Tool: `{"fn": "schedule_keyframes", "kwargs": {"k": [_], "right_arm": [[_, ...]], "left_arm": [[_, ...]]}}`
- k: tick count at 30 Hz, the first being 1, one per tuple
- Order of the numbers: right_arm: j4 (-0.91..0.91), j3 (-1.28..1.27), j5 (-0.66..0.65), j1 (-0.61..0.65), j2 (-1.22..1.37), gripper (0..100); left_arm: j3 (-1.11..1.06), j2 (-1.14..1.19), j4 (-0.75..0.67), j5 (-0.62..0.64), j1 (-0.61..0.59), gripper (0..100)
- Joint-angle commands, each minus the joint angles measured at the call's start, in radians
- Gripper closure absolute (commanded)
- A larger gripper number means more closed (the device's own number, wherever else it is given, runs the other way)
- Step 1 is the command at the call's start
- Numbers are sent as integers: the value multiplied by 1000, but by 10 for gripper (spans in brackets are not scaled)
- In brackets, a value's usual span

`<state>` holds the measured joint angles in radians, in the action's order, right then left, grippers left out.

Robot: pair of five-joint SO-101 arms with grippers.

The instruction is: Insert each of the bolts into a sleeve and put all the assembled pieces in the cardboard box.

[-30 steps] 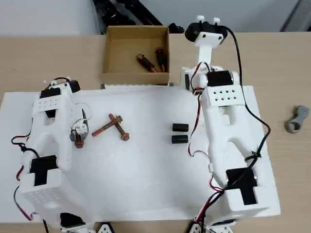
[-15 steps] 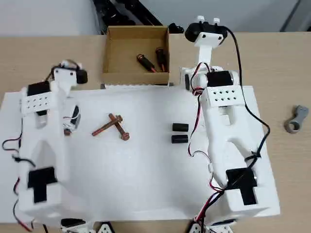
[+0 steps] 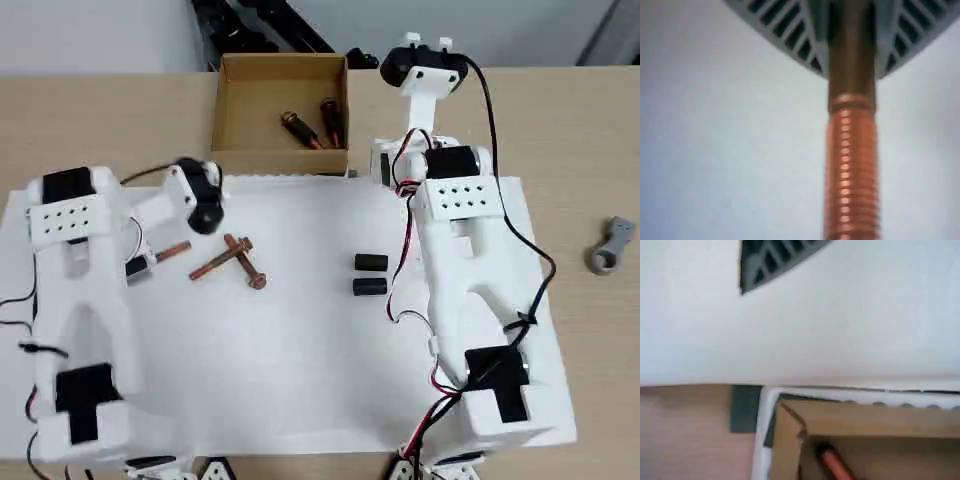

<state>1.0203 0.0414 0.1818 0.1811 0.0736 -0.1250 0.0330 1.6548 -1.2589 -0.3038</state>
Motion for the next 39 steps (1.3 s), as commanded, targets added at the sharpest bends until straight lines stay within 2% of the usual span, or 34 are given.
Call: {"fn": "schedule_keyframes", "kwargs": {"k": [1,6,13,18,24,28,35,39], "right_arm": [[4,8,11,-10,-59,848],[4,8,8,-10,-59,848],[-1,8,8,-2,-59,848],[2,8,8,-2,-59,848],[-1,8,8,-2,-59,848],[-2,8,8,-2,-59,848],[-1,8,9,-2,-59,848],[2,8,11,-4,-58,848]], "left_arm": [[39,66,-57,-54,2,995],[41,215,-190,-54,3,992],[41,325,-265,-48,-9,930],[88,304,-255,15,-32,874],[177,218,-64,157,-35,844],[191,143,15,420,-31,844],[188,75,97,1131,-15,844],[189,92,94,1455,-20,842]]}}
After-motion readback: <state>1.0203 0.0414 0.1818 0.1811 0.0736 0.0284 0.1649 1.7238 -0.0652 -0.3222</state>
